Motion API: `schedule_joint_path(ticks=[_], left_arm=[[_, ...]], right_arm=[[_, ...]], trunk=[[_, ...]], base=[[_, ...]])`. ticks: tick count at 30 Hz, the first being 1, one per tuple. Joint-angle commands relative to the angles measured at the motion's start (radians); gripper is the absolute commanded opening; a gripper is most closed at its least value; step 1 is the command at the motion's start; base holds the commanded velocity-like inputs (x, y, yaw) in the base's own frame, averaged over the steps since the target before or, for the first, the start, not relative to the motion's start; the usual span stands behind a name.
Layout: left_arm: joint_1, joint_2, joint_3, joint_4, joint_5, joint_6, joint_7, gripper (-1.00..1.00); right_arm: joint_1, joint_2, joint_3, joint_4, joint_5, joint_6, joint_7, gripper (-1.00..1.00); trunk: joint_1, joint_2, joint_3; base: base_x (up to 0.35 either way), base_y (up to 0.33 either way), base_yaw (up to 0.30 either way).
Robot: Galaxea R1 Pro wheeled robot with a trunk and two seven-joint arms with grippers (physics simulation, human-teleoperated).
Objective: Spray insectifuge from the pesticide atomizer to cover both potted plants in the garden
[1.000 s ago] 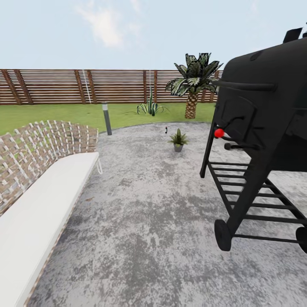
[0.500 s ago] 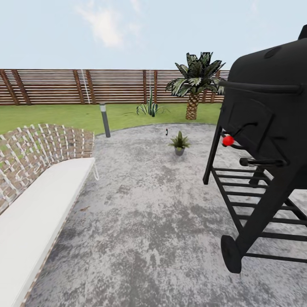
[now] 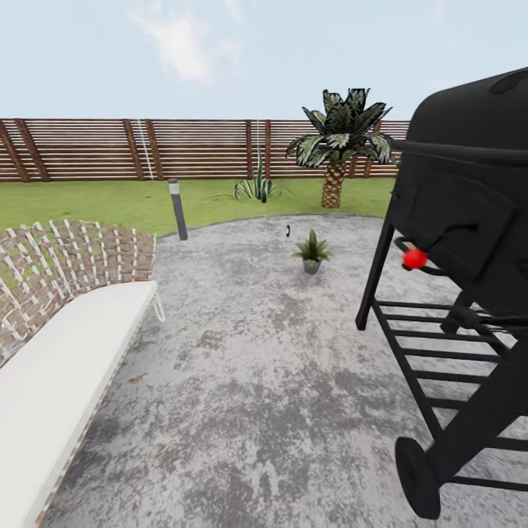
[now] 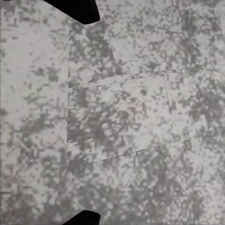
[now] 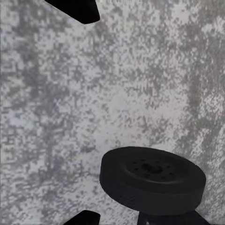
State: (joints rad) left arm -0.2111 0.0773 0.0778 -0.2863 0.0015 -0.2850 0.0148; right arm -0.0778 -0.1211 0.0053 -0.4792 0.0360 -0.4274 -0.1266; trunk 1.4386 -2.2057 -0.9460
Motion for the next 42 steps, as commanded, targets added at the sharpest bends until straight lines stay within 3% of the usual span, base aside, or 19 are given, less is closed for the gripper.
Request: schedule_joint_path(ticks=[1, 18, 36, 42], left_arm=[[-0.001, 0.000, 0.002, 0.001, 0.000, -0.003, 0.000, 1.00], [-0.001, -0.001, 0.002, 0.001, 0.000, -0.003, 0.000, 1.00], [-0.001, -0.001, 0.002, 0.001, -0.002, -0.003, 0.000, 1.00], [-0.054, 0.007, 0.003, -0.028, -0.007, 0.001, 0.000, 1.00]], right_arm=[[0.000, 0.000, 0.001, 0.000, 0.004, -0.002, -0.005, 1.00], [0.000, 0.000, 0.001, 0.003, 0.004, -0.004, -0.005, 1.00], [0.000, 0.000, 0.001, 0.004, 0.005, -0.004, -0.005, 1.00], [0.000, 0.000, 0.001, 0.004, 0.005, -0.004, -0.006, 1.00]], trunk=[[0.000, 0.000, -0.001], [0.000, 0.000, -0.001], [0.000, 0.000, -0.001], [0.000, 0.000, -0.001]], base=[[0.272, 0.180, 0.000], [0.279, 0.192, 0.000], [0.336, 0.012, 0.000], [0.339, 0.000, 0.000]])
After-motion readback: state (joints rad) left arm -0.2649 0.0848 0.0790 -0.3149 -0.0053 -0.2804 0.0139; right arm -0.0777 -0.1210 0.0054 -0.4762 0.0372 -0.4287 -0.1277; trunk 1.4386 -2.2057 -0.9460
